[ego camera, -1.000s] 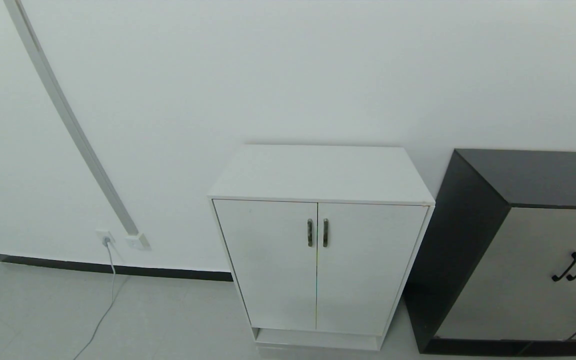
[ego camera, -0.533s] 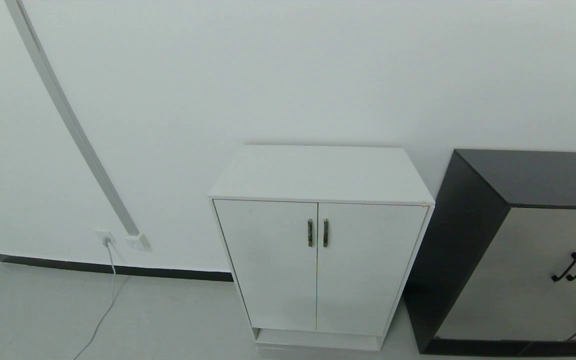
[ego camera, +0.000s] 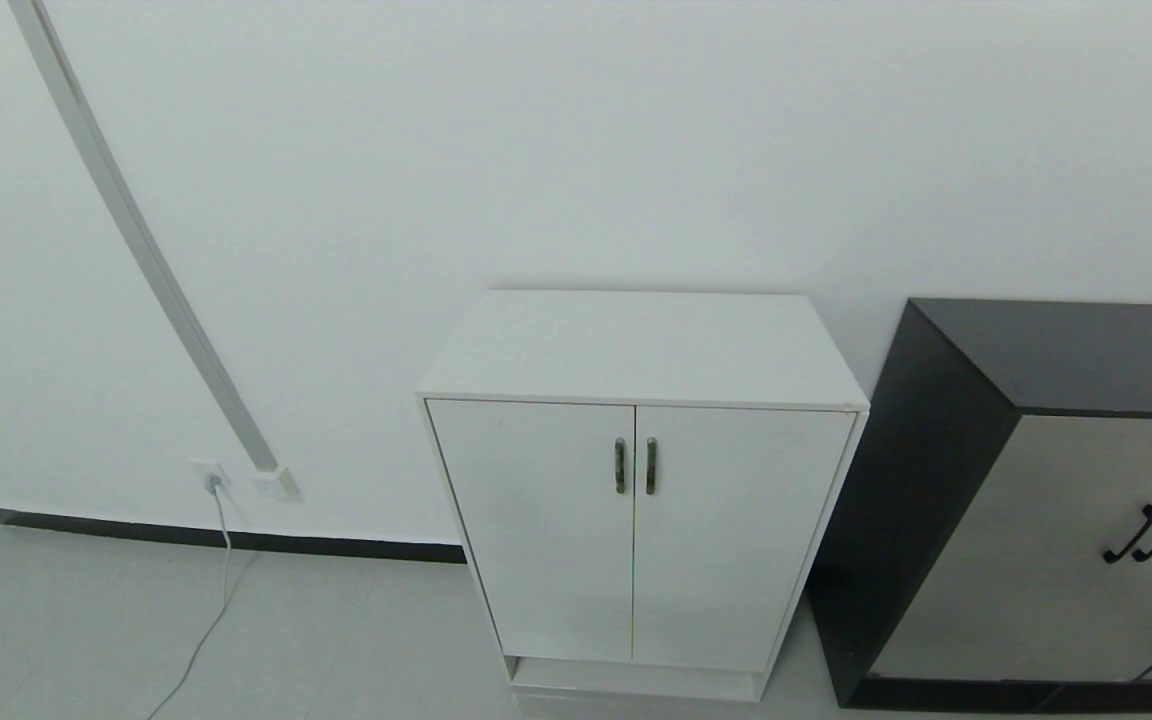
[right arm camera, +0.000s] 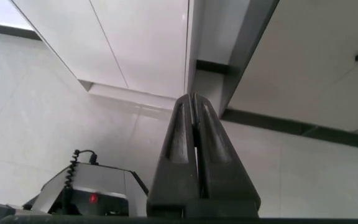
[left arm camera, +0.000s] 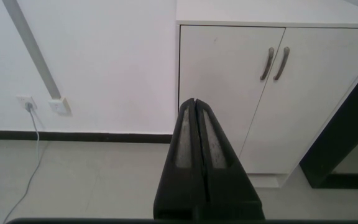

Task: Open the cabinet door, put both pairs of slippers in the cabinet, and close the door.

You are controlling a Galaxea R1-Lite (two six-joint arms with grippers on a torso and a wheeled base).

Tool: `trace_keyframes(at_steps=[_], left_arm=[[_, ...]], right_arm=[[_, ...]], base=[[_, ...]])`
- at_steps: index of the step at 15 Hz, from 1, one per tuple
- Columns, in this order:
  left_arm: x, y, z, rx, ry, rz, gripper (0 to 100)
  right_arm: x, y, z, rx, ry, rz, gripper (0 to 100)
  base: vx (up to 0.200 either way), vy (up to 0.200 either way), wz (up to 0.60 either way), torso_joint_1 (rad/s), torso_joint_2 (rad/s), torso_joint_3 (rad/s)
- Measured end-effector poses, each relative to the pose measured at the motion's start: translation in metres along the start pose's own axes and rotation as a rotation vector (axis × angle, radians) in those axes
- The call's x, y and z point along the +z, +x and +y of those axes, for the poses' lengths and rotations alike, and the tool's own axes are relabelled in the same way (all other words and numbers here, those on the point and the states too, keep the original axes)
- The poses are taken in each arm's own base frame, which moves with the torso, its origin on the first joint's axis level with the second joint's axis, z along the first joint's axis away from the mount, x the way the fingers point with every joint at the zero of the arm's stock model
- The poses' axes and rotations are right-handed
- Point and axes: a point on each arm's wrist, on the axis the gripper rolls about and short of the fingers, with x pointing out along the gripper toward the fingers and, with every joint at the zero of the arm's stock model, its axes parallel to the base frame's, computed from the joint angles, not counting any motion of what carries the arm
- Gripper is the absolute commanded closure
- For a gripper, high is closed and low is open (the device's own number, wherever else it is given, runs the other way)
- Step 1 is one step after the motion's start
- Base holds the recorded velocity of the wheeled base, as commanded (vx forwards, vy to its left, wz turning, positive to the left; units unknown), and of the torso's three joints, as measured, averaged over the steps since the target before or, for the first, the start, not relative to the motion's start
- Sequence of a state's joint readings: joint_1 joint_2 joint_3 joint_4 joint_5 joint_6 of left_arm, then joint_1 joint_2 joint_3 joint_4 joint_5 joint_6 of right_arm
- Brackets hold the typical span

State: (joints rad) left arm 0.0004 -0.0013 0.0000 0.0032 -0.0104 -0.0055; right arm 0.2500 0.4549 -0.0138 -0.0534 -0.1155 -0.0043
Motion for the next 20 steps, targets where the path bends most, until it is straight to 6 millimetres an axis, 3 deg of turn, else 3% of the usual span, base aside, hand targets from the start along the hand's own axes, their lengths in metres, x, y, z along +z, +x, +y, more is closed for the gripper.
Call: trace_keyframes(at_steps=[3,8,14,20], left_arm=[[0.0,0.0,0.0,0.001,-0.002,0.0,100],[0.0,0.0,0.0,0.0,-0.001,0.0,100],[0.0,0.0,0.0,0.0,-0.001,0.0,100],[0.0,0.0,0.0,0.0,-0.001,0.0,100]], right_arm=[[0.008,-0.002,0.0,-0.008,0.004,-0.026,100],[-0.004,0.0,0.0,0.005,0.002,0.009,100],[-0.01,-0.003,0.003,0.137,0.031,0.028,100],[-0.011,-0.008,0.002,0.012,0.015,-0.038,100]], base=[[0.0,0.0,0.0,0.0,0.0,0.0],[0.0,0.0,0.0,0.0,0.0,0.0],[0.0,0.0,0.0,0.0,0.0,0.0],[0.0,0.0,0.0,0.0,0.0,0.0]])
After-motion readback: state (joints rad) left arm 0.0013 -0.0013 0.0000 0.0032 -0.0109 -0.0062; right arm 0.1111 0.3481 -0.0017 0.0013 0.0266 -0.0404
